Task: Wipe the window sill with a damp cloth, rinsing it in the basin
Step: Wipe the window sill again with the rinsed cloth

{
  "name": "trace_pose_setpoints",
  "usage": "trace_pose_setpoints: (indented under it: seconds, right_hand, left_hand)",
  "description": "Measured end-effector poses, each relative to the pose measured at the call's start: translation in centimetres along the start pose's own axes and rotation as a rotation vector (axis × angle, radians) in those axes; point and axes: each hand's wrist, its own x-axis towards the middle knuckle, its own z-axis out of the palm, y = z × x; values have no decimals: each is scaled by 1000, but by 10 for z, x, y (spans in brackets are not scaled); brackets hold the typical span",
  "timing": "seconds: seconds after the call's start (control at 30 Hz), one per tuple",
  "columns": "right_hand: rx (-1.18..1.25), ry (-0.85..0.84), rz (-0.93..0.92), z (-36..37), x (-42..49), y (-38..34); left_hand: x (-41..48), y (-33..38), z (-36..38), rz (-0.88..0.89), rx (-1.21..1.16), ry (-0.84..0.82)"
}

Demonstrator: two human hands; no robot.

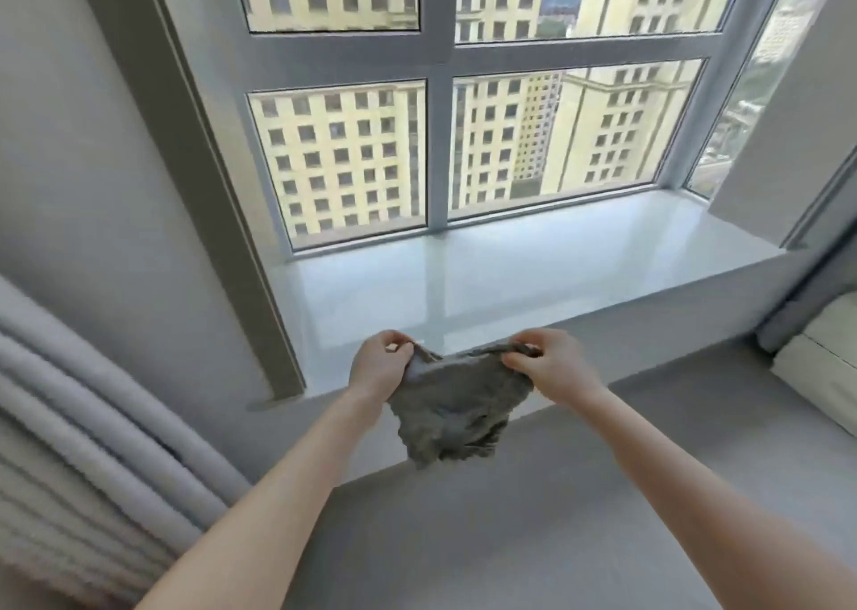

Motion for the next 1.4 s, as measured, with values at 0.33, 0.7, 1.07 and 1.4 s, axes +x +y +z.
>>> trace_pose_setpoints:
  seconds: [0.33,0.7,1.07,1.4]
  right_hand:
    - [391,94,388,14,161,89]
    - [451,22,533,15,360,197]
    - [-244,-200,100,26,490,386]
    - [-389,-53,-211,35,593,492]
  left_hand:
    - [204,4,90,-17,188,-285]
    - [383,-18,194,-135,213,-246]
    - [463,-120,377,41,860,-86]
    - [631,-125,439,-270,1022,140]
